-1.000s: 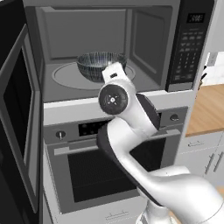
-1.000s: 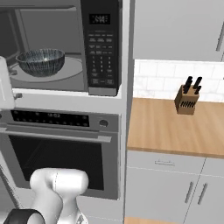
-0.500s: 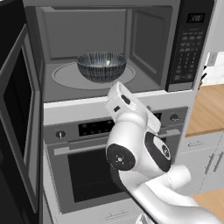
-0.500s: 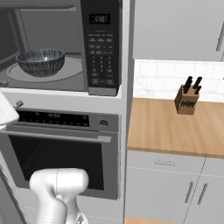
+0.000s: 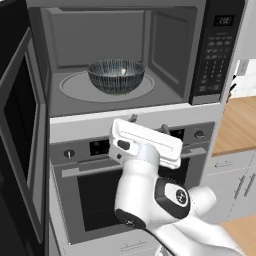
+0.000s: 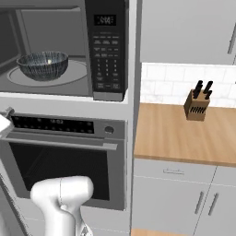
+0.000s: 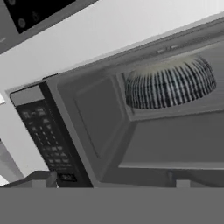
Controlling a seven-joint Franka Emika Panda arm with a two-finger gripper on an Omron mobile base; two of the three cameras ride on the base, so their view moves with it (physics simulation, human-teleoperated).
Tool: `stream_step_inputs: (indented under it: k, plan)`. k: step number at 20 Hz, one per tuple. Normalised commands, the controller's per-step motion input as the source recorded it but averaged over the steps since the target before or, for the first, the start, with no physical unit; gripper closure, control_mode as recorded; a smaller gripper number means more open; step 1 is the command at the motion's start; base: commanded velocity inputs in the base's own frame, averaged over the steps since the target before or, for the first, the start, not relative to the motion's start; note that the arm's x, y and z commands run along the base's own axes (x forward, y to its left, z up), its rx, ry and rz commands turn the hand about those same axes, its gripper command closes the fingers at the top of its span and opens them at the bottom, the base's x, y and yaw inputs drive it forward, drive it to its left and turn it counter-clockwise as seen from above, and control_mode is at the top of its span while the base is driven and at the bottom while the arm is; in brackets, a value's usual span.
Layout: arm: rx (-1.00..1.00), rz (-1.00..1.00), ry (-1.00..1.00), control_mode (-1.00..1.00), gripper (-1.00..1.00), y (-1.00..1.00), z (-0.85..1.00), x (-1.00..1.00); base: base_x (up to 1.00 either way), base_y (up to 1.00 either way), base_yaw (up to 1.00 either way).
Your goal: Pick the mushroom from the sink and place it in the bowl. Then pick the bowl and place it in the microwave. Then close the microwave door and press the start button.
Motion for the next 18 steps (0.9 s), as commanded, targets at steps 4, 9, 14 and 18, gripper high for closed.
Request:
stream_step_inputs:
  k: [4, 9, 14, 18]
  plan:
    - [-0.37, -0.03, -0.07, -1.00, -1.00, 0.26, -0.53, -0.08, 0.00, 0.00, 0.00]
    - [-0.28, -0.03, -0.10, -1.00, -1.00, 0.24, -0.46, -0.22, 0.00, 0.00, 0.00]
    - [-0.23, -0.11, -0.07, -1.00, -1.00, 0.43, -0.34, -0.03, 0.00, 0.00, 0.00]
    - [-0.14, -0.18, -0.04, -1.00, -1.00, 0.53, -0.24, 0.00, 0.00, 0.00, 0.00]
